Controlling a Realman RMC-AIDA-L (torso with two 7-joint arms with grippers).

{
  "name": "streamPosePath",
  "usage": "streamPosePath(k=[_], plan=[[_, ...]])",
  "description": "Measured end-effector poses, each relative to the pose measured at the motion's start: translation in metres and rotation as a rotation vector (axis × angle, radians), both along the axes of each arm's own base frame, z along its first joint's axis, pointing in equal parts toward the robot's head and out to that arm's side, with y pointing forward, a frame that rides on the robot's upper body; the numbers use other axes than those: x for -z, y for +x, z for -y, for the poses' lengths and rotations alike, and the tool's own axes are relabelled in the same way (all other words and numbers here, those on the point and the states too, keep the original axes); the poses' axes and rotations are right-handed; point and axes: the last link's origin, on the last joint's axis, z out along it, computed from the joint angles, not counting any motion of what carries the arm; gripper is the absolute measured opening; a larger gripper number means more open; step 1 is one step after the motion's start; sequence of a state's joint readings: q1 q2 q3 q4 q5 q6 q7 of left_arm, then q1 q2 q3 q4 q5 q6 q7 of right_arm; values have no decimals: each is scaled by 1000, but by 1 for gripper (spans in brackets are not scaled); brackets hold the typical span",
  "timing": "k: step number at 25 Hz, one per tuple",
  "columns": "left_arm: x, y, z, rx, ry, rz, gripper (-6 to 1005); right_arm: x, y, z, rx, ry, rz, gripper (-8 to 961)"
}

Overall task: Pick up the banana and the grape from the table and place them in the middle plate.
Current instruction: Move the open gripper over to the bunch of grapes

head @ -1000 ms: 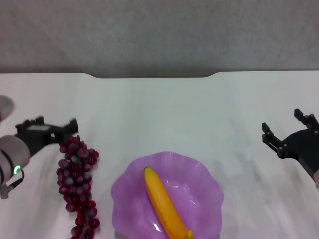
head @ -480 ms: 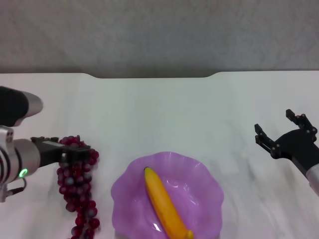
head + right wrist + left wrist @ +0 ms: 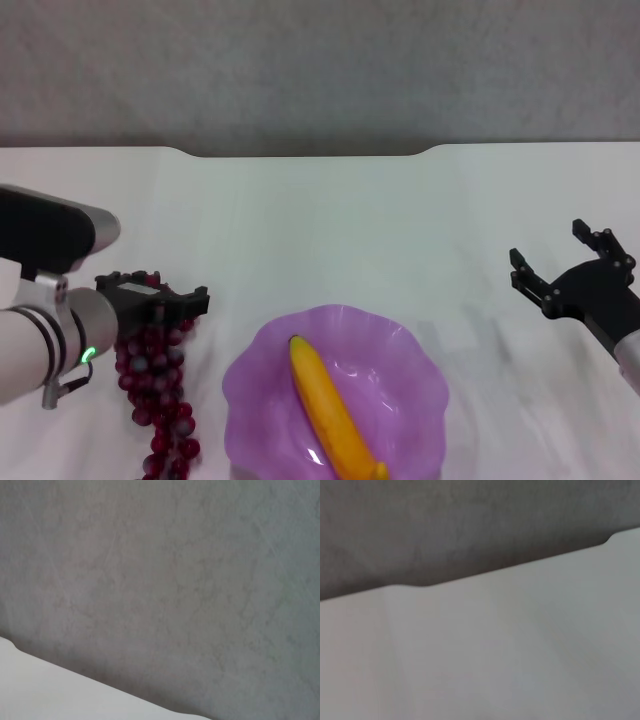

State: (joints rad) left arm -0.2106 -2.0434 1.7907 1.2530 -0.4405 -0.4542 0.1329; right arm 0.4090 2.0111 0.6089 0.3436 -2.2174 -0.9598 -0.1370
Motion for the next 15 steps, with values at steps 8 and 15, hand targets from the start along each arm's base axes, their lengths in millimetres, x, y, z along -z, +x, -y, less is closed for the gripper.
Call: streamPosePath(k=[8, 15], plan=[[10, -9, 2, 16, 12, -6, 894, 0, -1, 0, -2, 3, -5, 881], [13, -22, 2, 37, 64, -9, 891, 0, -1, 0, -5, 3, -6, 881]])
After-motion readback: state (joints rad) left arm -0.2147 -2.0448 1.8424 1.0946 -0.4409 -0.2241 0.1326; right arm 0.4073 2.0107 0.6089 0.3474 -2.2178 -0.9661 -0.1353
